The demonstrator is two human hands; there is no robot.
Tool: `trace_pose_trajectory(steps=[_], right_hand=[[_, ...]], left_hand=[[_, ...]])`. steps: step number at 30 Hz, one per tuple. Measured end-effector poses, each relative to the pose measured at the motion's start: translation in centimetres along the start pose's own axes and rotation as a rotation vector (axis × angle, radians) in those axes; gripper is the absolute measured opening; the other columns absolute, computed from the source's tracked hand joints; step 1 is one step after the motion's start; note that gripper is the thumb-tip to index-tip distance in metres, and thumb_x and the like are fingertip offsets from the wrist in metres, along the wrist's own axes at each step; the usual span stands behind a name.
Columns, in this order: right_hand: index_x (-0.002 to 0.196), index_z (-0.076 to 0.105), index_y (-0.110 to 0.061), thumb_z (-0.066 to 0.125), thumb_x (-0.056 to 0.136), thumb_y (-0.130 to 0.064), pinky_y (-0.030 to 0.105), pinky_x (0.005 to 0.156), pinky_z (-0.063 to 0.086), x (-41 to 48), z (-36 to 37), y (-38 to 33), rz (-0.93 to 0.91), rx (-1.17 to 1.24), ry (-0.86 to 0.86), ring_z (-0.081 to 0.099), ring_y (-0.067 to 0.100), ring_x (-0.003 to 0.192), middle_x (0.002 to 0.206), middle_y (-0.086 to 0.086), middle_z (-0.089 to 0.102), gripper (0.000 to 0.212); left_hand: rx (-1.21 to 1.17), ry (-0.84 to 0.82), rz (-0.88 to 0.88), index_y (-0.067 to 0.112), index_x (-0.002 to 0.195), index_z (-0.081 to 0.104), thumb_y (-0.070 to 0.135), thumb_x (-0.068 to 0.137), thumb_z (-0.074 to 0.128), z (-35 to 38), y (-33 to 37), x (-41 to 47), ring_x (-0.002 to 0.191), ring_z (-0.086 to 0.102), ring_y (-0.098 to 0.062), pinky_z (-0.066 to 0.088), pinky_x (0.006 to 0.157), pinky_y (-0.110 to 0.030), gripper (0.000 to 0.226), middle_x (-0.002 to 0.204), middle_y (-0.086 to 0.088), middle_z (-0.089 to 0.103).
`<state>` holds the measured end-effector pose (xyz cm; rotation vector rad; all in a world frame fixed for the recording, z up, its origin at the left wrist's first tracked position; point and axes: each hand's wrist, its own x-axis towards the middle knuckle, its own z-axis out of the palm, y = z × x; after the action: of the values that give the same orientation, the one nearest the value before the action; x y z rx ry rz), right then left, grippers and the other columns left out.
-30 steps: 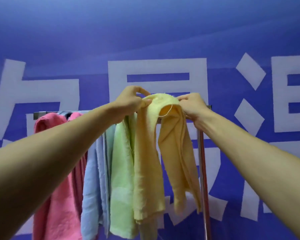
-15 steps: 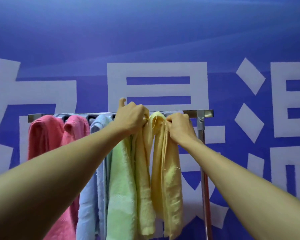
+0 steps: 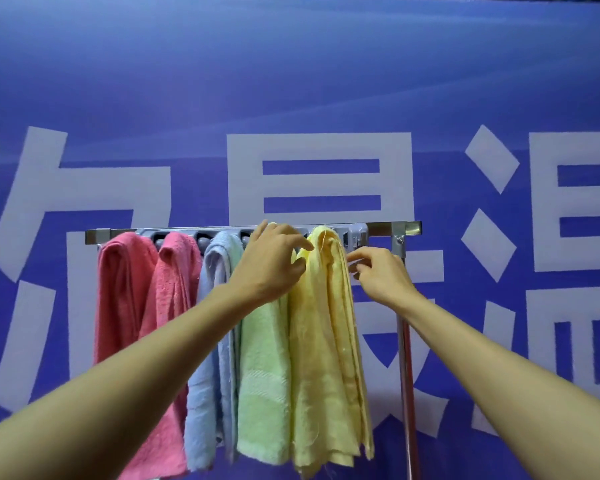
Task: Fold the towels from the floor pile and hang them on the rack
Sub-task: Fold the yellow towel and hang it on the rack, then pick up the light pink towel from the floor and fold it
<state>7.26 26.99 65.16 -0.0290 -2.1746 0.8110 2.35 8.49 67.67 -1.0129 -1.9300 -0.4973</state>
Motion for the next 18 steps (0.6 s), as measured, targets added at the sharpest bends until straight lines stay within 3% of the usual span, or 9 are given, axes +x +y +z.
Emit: trace_pose_trajectory(steps=[2,8,14,16,18], right_hand=[[0.116,0.065,-0.013,0.044,0.096,0.0,0.027,0.085,0.051,-1.9,-1.1,-0.6,-0.005,-0.016,-0.048,0.062,0.015,0.104,0.11,0.003,0.067,0.032],[0.111,0.067,-0.016,0.049,0.095,-0.006,0.034,0.09,0.054,-8.5,-2.5,-2.2,0.012,-0.089,-0.225,0.062,0.012,0.101,0.106,-0.001,0.067,0.027],[0.11,0.069,-0.015,0.057,0.093,-0.019,0.029,0.08,0.056,-16.5,1.0,-0.3,-0.008,-0.181,-0.566,0.065,0.013,0.093,0.103,-0.002,0.07,0.022],[0.11,0.069,-0.014,0.057,0.093,-0.02,0.033,0.08,0.057,-18.5,3.2,1.4,0.021,-0.209,-0.679,0.068,0.02,0.091,0.101,0.0,0.071,0.022],[0.11,0.068,-0.013,0.057,0.092,-0.018,0.036,0.078,0.059,-20.4,5.9,3.6,0.076,-0.208,-0.779,0.069,0.022,0.09,0.097,0.002,0.071,0.022]], left_hand=[[-0.189,0.037,-0.025,0.021,0.107,0.07,0.012,0.085,0.062,-0.7,1.3,-2.4,0.106,0.052,-0.011,0.039,0.096,-0.027,0.025,0.106,0.004,0.061],[-0.523,-0.224,-0.231,0.017,0.107,0.07,0.006,0.085,0.061,-1.2,4.8,-9.7,0.088,0.064,-0.008,0.047,0.075,-0.01,0.026,0.099,0.002,0.069],[-0.72,-0.424,-0.504,0.017,0.095,0.07,-0.002,0.083,0.058,2.4,4.8,-19.5,0.084,0.063,-0.012,0.046,0.066,-0.011,0.026,0.092,-0.002,0.071],[-0.757,-0.503,-0.575,0.018,0.089,0.069,-0.002,0.084,0.06,3.9,4.0,-22.8,0.083,0.061,-0.013,0.045,0.07,-0.019,0.022,0.09,-0.004,0.071],[-0.747,-0.586,-0.623,0.019,0.09,0.067,0.001,0.086,0.06,5.6,3.1,-26.1,0.081,0.058,-0.01,0.043,0.065,-0.015,0.02,0.091,-0.001,0.068]])
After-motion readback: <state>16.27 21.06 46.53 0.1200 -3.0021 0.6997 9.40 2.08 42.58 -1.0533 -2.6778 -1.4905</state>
